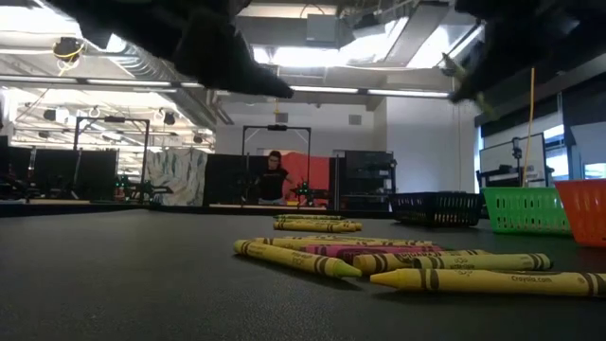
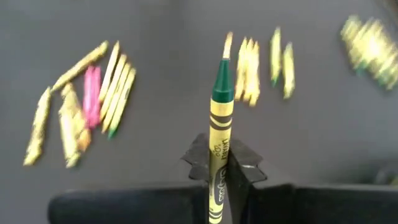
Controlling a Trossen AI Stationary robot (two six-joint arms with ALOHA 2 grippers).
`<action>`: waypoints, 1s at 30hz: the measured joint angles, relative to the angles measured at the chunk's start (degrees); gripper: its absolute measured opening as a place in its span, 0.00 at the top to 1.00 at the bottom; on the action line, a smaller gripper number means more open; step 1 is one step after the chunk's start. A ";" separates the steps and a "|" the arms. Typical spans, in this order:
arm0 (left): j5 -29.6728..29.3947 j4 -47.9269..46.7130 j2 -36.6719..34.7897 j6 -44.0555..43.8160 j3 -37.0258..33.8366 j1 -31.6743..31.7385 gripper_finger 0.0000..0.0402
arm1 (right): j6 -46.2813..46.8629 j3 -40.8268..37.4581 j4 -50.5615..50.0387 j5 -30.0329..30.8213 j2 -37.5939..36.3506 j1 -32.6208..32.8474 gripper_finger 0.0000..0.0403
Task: Sort crayons
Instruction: Put the green crayon into the orange basket
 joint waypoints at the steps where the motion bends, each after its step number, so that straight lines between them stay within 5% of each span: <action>1: 0.47 -0.10 -0.06 1.17 -0.30 0.65 0.75 | 2.33 0.00 -2.48 -1.91 -0.69 0.02 0.97; 8: 0.08 -0.80 -0.54 4.94 -0.62 3.49 0.75 | 15.57 0.00 -13.42 -6.50 -2.85 5.22 0.94; 21: -0.04 -0.65 -0.52 -0.64 -0.62 2.52 0.75 | 43.66 -5.89 -15.42 -4.50 -2.85 27.83 0.93; 30: 0.08 -0.54 -0.50 -5.38 -0.62 2.11 0.75 | 48.55 -6.19 -20.93 -3.10 -2.85 30.75 0.95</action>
